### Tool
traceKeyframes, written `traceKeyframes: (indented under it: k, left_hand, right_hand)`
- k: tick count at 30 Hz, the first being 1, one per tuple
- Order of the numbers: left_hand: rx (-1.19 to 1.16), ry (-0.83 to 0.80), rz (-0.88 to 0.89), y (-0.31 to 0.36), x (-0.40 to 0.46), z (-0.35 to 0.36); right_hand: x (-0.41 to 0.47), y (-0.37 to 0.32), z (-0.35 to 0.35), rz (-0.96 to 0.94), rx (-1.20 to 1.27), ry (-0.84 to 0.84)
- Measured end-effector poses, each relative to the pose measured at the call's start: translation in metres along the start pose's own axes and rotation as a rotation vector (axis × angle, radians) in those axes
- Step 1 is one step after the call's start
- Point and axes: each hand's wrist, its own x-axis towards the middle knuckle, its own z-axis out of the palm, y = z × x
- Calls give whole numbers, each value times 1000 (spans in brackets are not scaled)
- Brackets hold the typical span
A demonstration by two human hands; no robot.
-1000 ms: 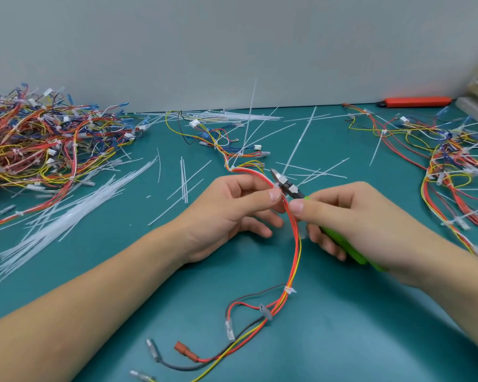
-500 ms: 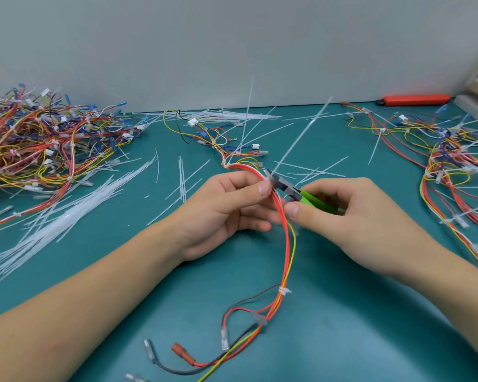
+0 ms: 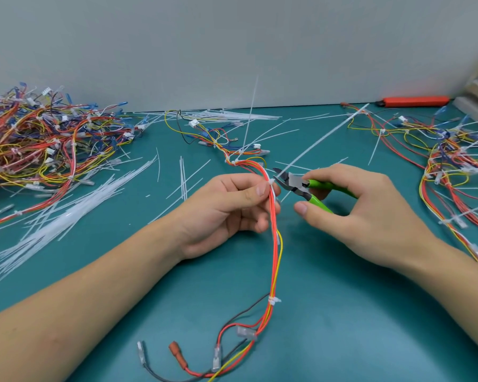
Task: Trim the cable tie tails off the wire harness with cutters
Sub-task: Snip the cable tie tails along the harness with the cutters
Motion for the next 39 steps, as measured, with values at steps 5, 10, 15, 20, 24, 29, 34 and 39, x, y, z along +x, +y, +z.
traceKeyframes:
  k: [5,10,15,20,24,29,34,39]
  left_hand:
    - [14,-17,1,-1,0,-2]
    - [23,-33,-9,-2,1,-4]
    - [41,-43,-5,-3,1,-5]
    - [53,-57,4,-3,0,-5]
    - [63,-69,1,-2,1,-5]
    - [53,-78,-6,0,-1,-4]
    - [69,-88,2,1,-1,-2]
    - [57,-55,-11,-1,0,-3]
  right_hand:
    - [0,3,0,-31,-17,-20]
    - [0,4,0,-84,-64,-23]
    - [0,5,0,-90,-72,-36]
    - [-1,6,1,-67,-46,-59]
    - [-1,7,2,-55,-17,-77]
    - [0,7,2,-48,2,-97]
    - [1,4,0,-47,-3,-147]
    - [4,1,-6,-64,-57,-151]
